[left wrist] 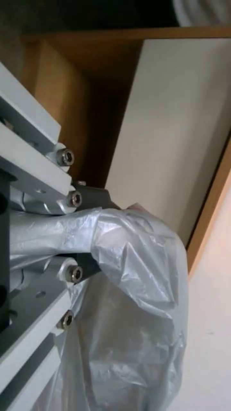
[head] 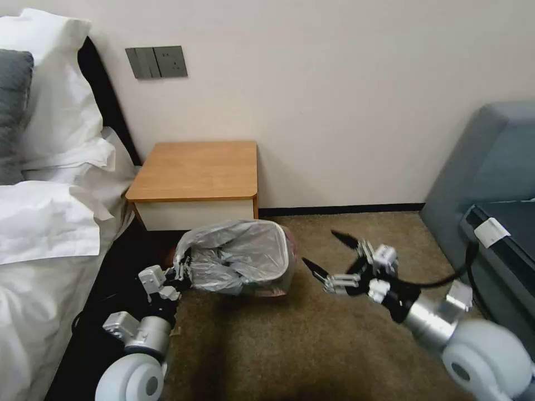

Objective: Pick up the garbage bag from the table and place it over the trash can.

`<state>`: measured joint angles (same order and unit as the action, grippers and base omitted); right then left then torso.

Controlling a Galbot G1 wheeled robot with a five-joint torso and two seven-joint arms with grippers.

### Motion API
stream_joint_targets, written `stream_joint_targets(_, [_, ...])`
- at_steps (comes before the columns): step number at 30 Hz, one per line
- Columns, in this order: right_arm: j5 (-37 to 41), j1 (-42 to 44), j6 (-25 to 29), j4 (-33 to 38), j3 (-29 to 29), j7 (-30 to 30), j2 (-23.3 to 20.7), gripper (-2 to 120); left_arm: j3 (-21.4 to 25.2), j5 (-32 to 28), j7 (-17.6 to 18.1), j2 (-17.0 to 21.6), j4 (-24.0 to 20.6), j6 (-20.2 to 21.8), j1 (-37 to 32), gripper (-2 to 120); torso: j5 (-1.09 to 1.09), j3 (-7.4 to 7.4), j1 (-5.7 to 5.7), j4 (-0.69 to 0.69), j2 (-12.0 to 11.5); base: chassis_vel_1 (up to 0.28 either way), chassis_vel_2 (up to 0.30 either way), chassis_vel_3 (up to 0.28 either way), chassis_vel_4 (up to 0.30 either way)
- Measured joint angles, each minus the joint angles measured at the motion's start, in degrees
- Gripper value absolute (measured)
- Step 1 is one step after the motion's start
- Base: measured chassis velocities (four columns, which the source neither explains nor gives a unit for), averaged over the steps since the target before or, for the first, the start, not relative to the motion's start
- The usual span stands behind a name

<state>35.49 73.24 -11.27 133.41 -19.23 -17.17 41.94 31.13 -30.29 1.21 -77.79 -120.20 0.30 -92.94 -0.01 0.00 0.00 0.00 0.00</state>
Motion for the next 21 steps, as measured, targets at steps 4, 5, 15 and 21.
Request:
stream_joint_targets(4, [-1.7, -17.7, -3.6, -2.6, 15.7, 0.1, -2.8, 72, -0.6, 3.3, -0.1, 0.1, 0.0, -0.8, -0.8, 8, 0.00, 0.01, 0.00, 0.01, 0.0, 0.000, 0.000, 0.000, 0.000])
stream_joint_targets(5, [-2.9, -23.0, -4.0, -4.1, 20.8, 0.0, -2.7, 67, -0.7, 4.0, -0.1, 0.1, -0.1, -0.9, -1.0, 8, 0.03, 0.00, 0.00, 0.01, 0.0, 0.000, 0.000, 0.000, 0.000])
stream_joint_targets(15, [-13.0, -43.0, -7.4, -12.3, 41.9, -5.0, 2.0, 35, -0.6, 6.7, -0.2, 0.1, -0.7, -1.1, -0.8, 8, 0.00, 0.01, 0.00, -0.01, 0.0, 0.000, 0.000, 0.000, 0.000])
stream_joint_targets(21, [-17.9, -51.5, -11.0, -17.2, 50.5, -8.0, 7.6, 13, -0.5, 7.8, -0.6, -0.2, -1.0, -1.2, -0.8, 8, -0.01, 0.00, 0.00, 0.00, 0.0, 0.000, 0.000, 0.000, 0.000])
